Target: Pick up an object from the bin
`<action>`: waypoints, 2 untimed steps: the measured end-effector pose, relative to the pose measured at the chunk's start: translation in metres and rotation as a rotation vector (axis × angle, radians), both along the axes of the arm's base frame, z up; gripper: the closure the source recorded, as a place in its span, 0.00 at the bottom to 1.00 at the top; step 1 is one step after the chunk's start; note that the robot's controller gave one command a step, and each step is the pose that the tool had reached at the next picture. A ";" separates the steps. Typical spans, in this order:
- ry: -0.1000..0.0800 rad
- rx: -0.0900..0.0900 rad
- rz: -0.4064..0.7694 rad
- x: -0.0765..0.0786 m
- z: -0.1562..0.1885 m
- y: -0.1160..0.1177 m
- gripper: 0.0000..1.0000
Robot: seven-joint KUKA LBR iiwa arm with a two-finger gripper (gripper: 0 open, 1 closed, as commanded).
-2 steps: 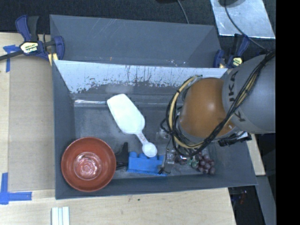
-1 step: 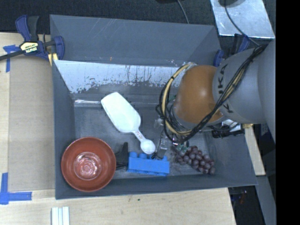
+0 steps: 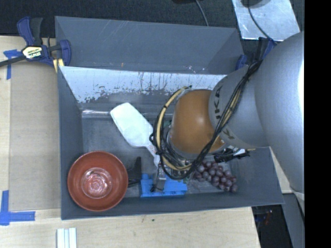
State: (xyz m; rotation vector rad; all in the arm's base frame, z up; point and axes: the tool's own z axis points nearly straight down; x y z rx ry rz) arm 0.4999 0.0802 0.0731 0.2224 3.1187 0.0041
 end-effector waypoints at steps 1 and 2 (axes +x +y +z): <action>-0.013 0.000 -0.090 0.018 0.000 -0.003 0.00; -0.022 0.002 0.006 0.009 0.001 0.017 0.00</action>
Offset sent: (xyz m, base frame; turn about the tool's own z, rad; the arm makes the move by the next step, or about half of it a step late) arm 0.0023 0.0176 -0.0031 -0.0072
